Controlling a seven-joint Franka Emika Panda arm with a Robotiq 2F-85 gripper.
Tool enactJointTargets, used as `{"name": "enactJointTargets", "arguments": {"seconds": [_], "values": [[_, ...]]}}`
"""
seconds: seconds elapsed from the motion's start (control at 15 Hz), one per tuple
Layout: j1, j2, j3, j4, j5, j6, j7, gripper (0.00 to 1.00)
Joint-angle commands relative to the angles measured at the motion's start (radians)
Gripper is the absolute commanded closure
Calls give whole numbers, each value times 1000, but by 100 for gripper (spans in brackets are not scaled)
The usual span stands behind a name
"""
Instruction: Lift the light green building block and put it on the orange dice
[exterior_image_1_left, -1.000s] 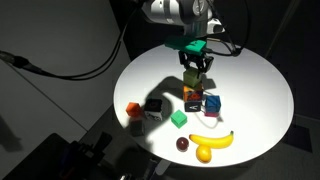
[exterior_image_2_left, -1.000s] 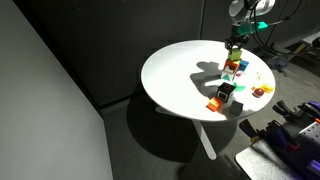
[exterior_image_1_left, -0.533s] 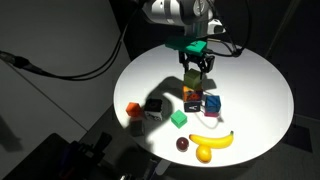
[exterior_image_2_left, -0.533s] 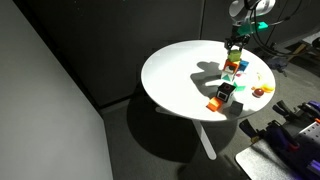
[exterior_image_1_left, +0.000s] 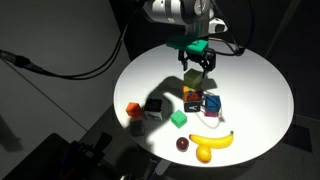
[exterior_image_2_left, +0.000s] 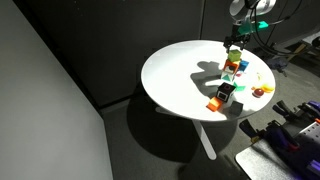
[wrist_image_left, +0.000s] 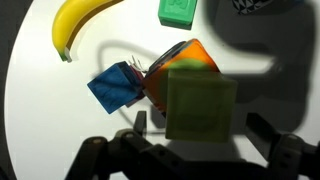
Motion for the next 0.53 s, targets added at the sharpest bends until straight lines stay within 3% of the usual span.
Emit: {"name": "enactJointTargets", "arguments": {"seconds": [0.0,0.47], "values": [[-36,-26,35,9,44,-18,-57,0],[-27,-78,35,-10,43,-22,-70,0]]}}
